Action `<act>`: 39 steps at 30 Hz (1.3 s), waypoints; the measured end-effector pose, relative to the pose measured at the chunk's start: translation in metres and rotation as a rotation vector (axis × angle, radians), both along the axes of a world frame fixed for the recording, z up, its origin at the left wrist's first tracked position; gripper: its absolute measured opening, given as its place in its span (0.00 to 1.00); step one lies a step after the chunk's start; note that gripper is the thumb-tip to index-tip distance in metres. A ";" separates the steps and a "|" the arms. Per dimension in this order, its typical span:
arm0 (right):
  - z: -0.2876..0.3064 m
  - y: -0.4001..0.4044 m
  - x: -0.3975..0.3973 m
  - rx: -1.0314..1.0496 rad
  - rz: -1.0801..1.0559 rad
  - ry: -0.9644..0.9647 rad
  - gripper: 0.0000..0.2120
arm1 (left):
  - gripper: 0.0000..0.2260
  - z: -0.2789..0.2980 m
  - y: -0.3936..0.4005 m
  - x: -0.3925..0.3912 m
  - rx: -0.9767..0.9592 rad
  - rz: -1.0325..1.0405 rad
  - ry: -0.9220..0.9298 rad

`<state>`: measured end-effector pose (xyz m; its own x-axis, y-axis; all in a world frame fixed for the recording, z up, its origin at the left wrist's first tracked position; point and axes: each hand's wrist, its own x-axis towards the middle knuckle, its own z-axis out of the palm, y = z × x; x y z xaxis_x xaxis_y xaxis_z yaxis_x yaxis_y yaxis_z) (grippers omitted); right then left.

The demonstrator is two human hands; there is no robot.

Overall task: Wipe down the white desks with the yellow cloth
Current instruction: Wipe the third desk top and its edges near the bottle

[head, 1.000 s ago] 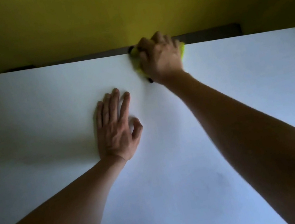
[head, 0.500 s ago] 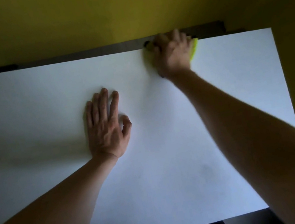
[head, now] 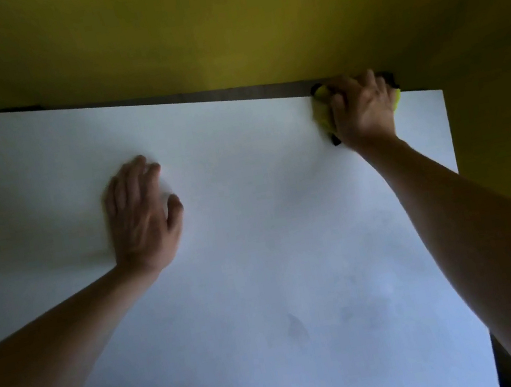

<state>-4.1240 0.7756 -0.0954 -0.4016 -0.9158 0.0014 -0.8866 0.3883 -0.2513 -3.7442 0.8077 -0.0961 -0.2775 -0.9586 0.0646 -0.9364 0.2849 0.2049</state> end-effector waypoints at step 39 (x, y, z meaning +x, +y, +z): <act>0.000 0.006 -0.093 0.089 -0.160 -0.017 0.19 | 0.25 -0.016 0.078 -0.243 -0.045 -0.221 0.009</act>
<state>-4.2174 0.7815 -0.0957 -0.5413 -0.8366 -0.0845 -0.8078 0.5453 -0.2240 -3.9873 0.8853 -0.1121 -0.4794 -0.8707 0.1098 -0.8485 0.4918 0.1953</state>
